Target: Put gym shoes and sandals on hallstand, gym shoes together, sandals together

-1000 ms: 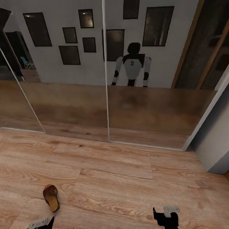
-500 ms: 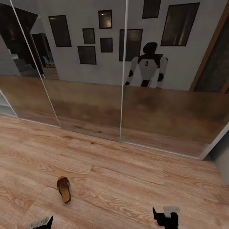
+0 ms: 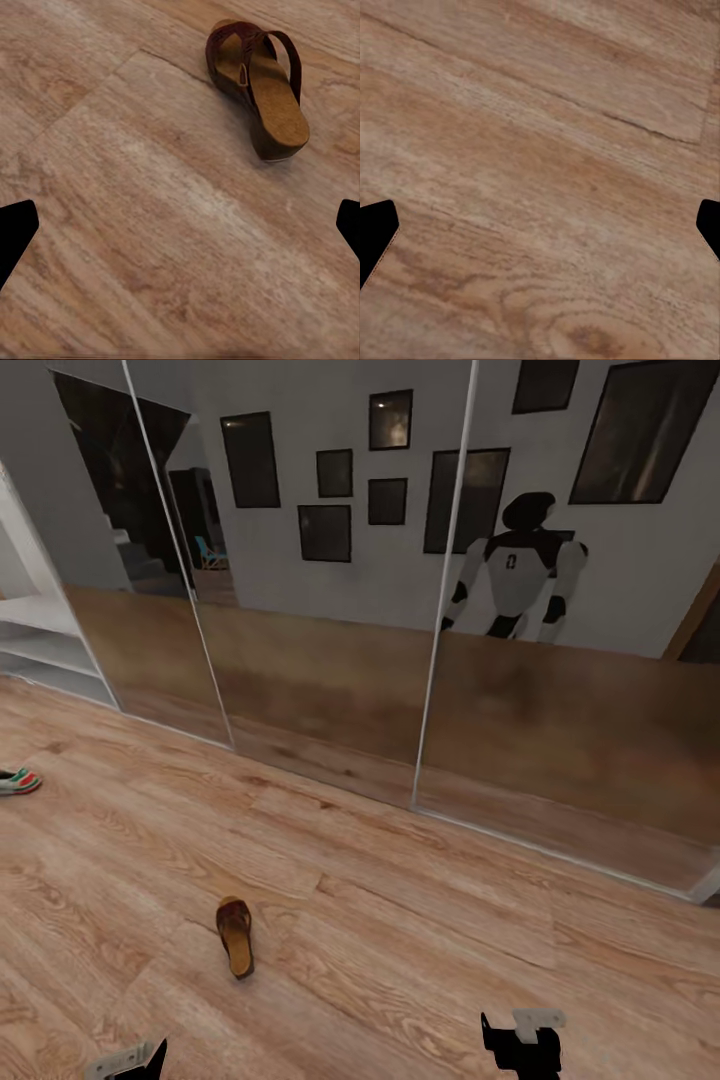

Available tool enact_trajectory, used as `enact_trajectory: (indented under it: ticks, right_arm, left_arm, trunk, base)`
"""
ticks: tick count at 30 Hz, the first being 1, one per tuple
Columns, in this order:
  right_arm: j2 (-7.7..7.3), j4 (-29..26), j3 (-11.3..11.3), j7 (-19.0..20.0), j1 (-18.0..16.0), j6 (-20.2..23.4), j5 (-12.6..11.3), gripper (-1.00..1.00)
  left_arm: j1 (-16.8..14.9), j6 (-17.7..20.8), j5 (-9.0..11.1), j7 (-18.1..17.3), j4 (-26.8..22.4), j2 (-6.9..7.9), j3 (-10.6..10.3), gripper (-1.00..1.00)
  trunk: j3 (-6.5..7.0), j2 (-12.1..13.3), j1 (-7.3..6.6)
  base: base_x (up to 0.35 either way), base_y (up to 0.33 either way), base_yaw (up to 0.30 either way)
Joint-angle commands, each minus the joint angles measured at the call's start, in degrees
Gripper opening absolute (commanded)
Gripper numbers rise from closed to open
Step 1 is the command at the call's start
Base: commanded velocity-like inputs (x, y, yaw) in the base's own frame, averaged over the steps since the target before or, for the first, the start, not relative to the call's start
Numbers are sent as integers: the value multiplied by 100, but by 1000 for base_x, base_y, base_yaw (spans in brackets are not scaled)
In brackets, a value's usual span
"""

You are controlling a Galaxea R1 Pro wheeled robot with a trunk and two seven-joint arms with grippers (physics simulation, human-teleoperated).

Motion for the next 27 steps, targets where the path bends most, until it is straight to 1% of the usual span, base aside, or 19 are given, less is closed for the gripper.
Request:
enact_trajectory:
  ticks: [1, 19, 27]
  right_arm:
    - [-3, -3, 50, -25, -1, -13, -45, 100]
    - [-1, -4, 50, -25, -1, -13, -45, 100]
    - [-1, -5, 50, -25, -1, -13, -45, 100]
  left_arm:
    - [-5, -4, 60, -56, 8, 0, 11, 100]
    - [-5, -3, 60, -56, 25, 0, 18, 100]
    - [-5, -6, 60, -56, 25, 0, 19, 100]
  trunk:
    - [-5, -2, 0]
    - [-5, -2, 0]
    - [-5, -2, 0]
  base:
    - [110, -163, 279]
    - [153, -230, 279]
    - [167, -158, 279]
